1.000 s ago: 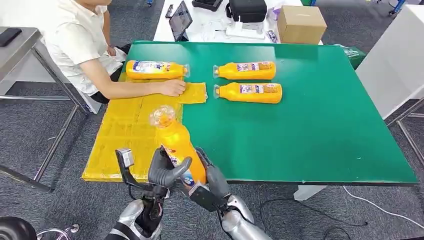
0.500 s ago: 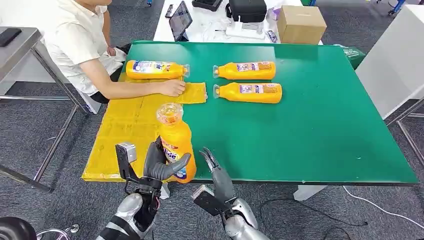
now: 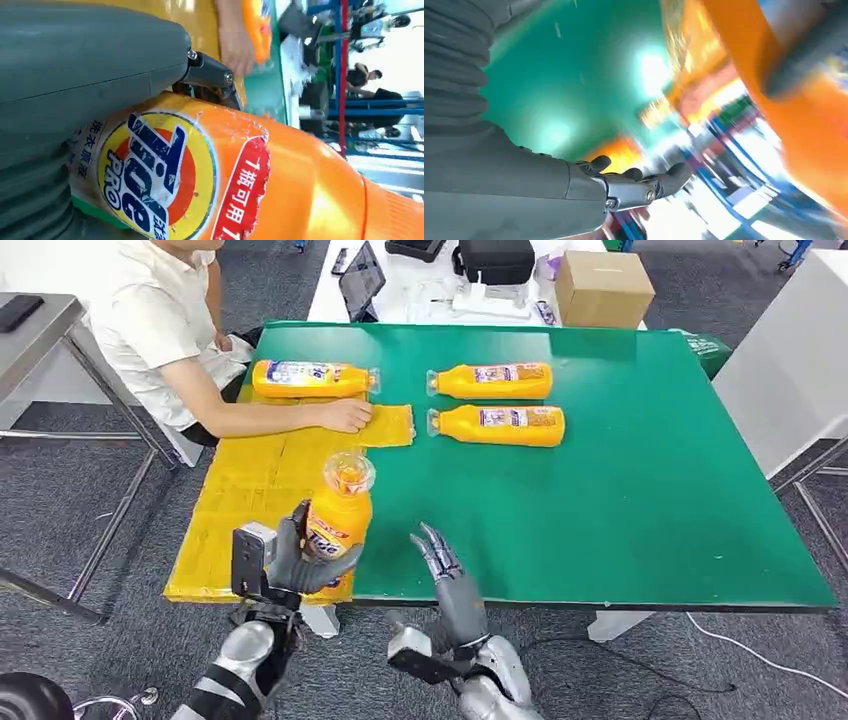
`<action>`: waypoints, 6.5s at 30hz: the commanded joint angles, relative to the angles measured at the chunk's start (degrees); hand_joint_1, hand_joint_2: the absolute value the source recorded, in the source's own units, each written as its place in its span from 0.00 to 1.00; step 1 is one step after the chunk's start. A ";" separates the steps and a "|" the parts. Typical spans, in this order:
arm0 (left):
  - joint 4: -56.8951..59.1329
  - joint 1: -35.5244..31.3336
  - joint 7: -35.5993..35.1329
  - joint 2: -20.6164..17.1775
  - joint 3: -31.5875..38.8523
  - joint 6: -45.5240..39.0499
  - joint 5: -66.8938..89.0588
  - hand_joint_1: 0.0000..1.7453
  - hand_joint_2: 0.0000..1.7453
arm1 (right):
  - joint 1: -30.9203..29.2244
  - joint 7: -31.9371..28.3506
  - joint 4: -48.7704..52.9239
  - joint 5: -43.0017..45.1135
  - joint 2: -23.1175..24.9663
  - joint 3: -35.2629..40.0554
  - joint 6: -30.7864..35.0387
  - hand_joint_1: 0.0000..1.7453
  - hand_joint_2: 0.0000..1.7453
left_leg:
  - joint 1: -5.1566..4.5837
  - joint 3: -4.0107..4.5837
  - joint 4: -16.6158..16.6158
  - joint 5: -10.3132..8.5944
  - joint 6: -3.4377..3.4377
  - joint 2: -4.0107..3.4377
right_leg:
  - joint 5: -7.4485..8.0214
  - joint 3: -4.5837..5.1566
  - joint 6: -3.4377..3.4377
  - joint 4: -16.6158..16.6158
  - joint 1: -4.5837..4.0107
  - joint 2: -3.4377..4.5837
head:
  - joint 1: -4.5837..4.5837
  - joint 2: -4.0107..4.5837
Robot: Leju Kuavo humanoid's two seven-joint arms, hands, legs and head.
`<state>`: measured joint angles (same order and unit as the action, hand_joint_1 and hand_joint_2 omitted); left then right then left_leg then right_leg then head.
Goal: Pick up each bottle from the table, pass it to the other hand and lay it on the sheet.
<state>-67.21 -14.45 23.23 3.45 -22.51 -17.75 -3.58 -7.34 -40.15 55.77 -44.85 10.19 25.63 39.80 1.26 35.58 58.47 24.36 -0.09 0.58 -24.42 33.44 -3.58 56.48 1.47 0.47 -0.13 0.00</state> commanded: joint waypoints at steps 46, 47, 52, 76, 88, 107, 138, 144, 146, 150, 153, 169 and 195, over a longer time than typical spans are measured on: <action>39.16 -29.03 -15.83 -3.76 -8.50 10.26 40.69 0.00 1.00 | 1.73 0.15 11.75 9.98 -0.68 0.74 0.20 0.00 1.00 | 0.11 -0.36 -0.14 -0.25 -0.04 -0.08 | 0.30 -0.33 0.46 -0.07 -0.19 -0.07 | -0.02 0.00; 39.16 -29.03 -15.83 -3.76 -8.50 10.26 40.69 0.00 1.00 | 1.73 0.15 11.75 9.98 -0.68 0.74 0.20 0.00 1.00 | 0.10 -0.28 -0.08 -0.26 -0.09 0.00 | 0.28 -0.25 0.38 0.01 -0.15 -0.10 | -0.04 0.00; 15.70 -15.97 -15.66 -4.53 -5.28 -5.20 46.12 0.00 1.00 | 4.75 0.15 14.28 7.84 -0.24 -2.90 0.20 0.00 1.00 | 0.05 -0.27 -0.15 -0.25 -0.09 -0.02 | 0.25 -0.18 0.36 -0.04 -0.09 -0.08 | -0.02 0.00; -14.01 4.77 1.02 -1.20 -3.87 1.12 27.52 0.00 1.00 | 5.30 0.15 14.34 -8.02 0.81 -18.37 0.20 0.00 1.00 | 0.10 0.01 -0.05 -0.11 -0.09 -0.10 | 0.17 0.10 0.46 0.01 -0.17 -0.07 | -0.04 0.00; -20.99 13.22 9.90 2.22 -1.92 -5.14 11.86 0.00 1.00 | -3.15 1.41 5.06 -31.38 -3.42 -41.25 0.20 0.00 1.00 | 0.03 0.18 -0.06 -0.20 -0.13 -0.04 | 0.28 0.22 0.34 -0.03 -0.09 -0.03 | 0.00 0.00; -23.52 16.76 10.22 1.71 0.50 -6.15 10.14 0.00 1.00 | -5.48 10.19 -3.96 -35.55 -6.92 -38.11 0.20 0.00 1.00 | 0.09 0.19 -0.05 -0.19 -0.14 -0.10 | 0.28 0.25 0.36 -0.01 -0.14 0.02 | -0.02 0.00; -18.35 9.87 10.12 2.52 -4.01 -3.99 9.79 0.00 1.00 | -23.52 20.09 -31.01 -35.92 -10.00 -21.42 0.20 0.00 1.00 | 0.06 0.08 -0.04 -0.22 -0.07 -0.10 | 0.29 0.15 0.38 0.02 -0.13 -0.02 | -0.02 0.00; -17.86 9.39 10.05 2.26 -4.74 -3.83 9.15 0.00 1.00 | -25.15 20.43 -35.92 -32.32 -10.17 -20.44 -3.85 0.92 1.00 | 0.09 0.07 -0.04 -0.23 -0.07 -0.09 | 0.30 0.13 0.40 0.00 -0.16 -0.04 | 0.00 0.00; -17.47 8.98 9.88 2.24 -4.76 -3.86 9.00 0.00 1.00 | -25.32 21.47 -36.78 -31.62 -11.25 -19.57 -8.35 1.00 1.00 | 0.07 0.04 -0.05 -0.24 -0.06 -0.10 | 0.31 0.11 0.42 0.00 -0.15 -0.05 | 0.00 0.00; -17.17 8.65 9.68 2.23 -4.63 -3.81 8.86 0.00 1.00 | -25.16 22.30 -37.17 -31.00 -11.38 -19.37 -10.40 1.00 1.00 | 0.06 0.07 -0.05 -0.26 -0.08 -0.03 | 0.31 0.14 0.36 0.00 -0.13 -0.09 | 0.00 0.00; -17.08 8.42 9.29 2.13 -4.53 -3.56 8.64 0.00 1.00 | -24.41 23.61 -37.03 -30.72 -11.60 -18.95 -11.41 1.00 1.00 | 0.08 -0.07 -0.08 -0.27 -0.07 0.04 | 0.30 0.01 0.37 -0.05 -0.14 -0.19 | -0.02 0.00; -17.97 8.99 8.78 1.88 -3.65 -3.19 7.84 0.00 1.00 | -21.78 23.05 -36.45 -27.87 -12.38 -19.40 -10.74 1.00 1.00 | 0.12 -0.44 -0.10 -0.29 -0.09 0.11 | 0.32 -0.38 0.38 -0.14 -0.18 -0.23 | 0.00 0.00; -11.81 13.62 -2.98 2.89 -2.44 12.87 -26.48 0.00 1.00 | -8.63 3.16 1.03 18.05 -6.74 -8.18 -9.52 1.00 1.00 | 0.11 -0.08 -0.01 -0.20 -0.08 -0.11 | 0.25 0.00 0.37 0.04 -0.18 -0.01 | 0.00 0.00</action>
<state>-79.08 -0.85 19.50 7.39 -25.31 -2.25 -32.44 -18.89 -37.64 45.45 -30.79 4.81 10.65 29.01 1.39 35.65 58.47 24.05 -0.29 0.54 -24.09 33.58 -3.34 56.56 1.31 0.49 -0.13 0.00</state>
